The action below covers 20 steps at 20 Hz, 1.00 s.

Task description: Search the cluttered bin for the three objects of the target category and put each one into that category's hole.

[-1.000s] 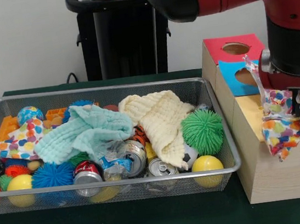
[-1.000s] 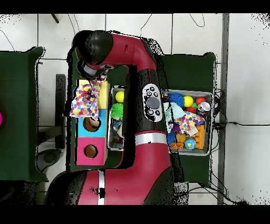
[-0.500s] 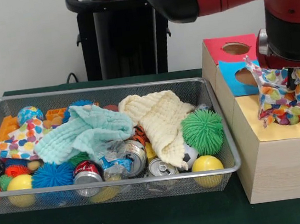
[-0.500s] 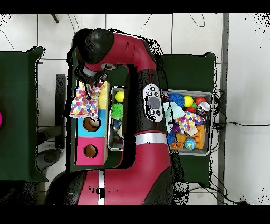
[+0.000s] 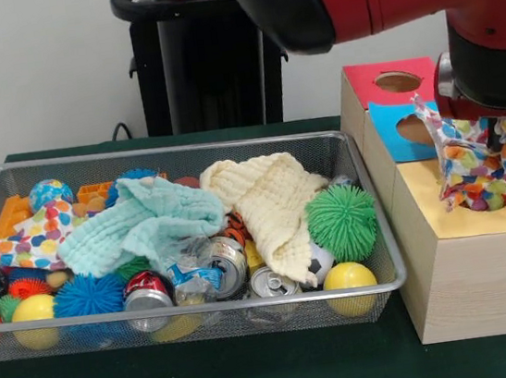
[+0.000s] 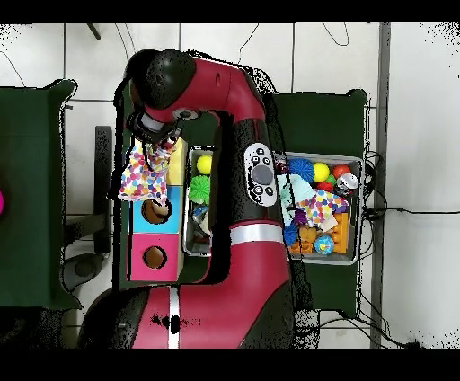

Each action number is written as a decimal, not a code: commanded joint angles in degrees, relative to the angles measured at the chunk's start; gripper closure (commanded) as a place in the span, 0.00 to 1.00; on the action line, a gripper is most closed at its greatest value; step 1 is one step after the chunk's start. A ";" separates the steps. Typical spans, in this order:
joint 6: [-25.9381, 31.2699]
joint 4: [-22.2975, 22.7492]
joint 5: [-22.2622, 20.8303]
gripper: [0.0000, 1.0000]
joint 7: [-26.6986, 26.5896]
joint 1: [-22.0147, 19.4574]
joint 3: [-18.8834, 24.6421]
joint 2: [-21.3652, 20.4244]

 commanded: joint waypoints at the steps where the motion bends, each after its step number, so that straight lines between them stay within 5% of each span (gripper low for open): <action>1: -5.10 4.13 0.97 1.00 0.78 -0.88 4.69 4.07; 20: -6.77 -0.73 -0.66 1.00 0.38 -0.56 3.64 8.77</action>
